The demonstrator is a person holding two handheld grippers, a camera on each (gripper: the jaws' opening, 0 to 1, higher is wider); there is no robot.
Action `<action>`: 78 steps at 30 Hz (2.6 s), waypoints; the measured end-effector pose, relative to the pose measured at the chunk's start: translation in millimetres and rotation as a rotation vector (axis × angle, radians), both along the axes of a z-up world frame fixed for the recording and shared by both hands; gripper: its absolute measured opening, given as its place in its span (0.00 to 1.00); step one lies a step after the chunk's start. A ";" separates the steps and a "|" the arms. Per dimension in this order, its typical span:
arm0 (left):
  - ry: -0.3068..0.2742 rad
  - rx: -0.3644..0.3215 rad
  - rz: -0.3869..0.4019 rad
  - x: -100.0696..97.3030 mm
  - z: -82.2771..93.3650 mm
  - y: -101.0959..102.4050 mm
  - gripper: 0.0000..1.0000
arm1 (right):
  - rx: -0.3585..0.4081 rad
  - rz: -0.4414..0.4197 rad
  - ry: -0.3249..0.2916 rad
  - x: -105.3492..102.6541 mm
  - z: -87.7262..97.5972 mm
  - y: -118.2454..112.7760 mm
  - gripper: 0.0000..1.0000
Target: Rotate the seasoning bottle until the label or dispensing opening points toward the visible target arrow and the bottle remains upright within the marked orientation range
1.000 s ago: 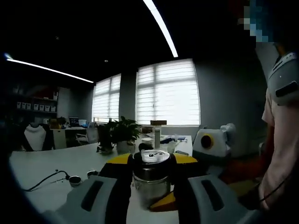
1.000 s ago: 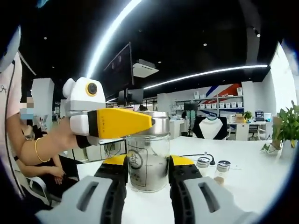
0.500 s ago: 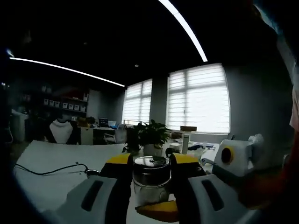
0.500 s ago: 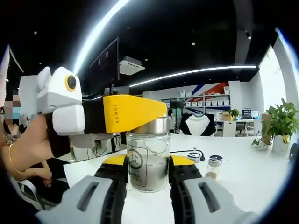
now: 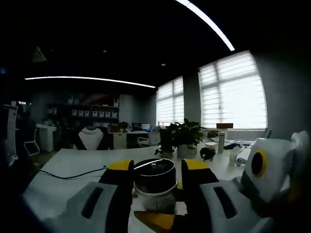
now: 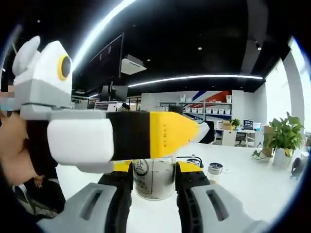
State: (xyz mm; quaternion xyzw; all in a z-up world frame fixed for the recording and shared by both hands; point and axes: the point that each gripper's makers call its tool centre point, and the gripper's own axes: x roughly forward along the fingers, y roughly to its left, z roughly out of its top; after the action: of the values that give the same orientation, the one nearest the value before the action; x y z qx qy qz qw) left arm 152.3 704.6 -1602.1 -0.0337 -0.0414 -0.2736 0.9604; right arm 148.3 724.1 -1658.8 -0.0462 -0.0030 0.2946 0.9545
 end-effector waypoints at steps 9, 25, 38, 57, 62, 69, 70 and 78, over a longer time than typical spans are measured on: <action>-0.041 -0.072 0.097 0.2 -0.6 9.6 0.36 | 0.034 -0.023 -0.007 -3.2 -2.5 0.5 0.31; 0.008 0.015 -0.007 7.3 -27.7 2.1 0.36 | 0.057 0.062 0.109 -2.0 -22.9 -1.5 0.34; 0.024 0.029 0.038 26.3 -53.6 20.1 0.36 | -0.005 0.099 0.173 -7.6 -44.5 -12.9 0.48; 0.097 0.080 0.155 81.5 -126.3 62.3 0.36 | -0.055 0.029 0.236 3.7 -52.8 -39.8 0.53; 0.093 0.094 0.155 89.9 -137.5 67.8 0.36 | -0.039 0.040 0.246 4.5 -46.1 -37.9 0.54; 0.153 0.084 0.148 101.7 -166.4 71.8 0.36 | -0.045 0.062 0.222 5.2 -29.8 -31.0 0.54; 0.157 0.092 0.153 102.8 -169.0 72.7 0.36 | -0.049 0.061 0.224 5.2 -29.9 -31.5 0.54; 0.144 0.128 0.161 114.1 -177.6 80.3 0.36 | -0.073 0.051 0.224 6.6 -26.8 -33.4 0.54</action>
State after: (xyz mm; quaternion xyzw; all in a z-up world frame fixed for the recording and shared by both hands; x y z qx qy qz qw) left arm 266.4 784.9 -1779.7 0.0115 0.0427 -0.1946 0.9799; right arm 154.9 690.6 -1685.6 -0.0477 0.1131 0.3220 0.9388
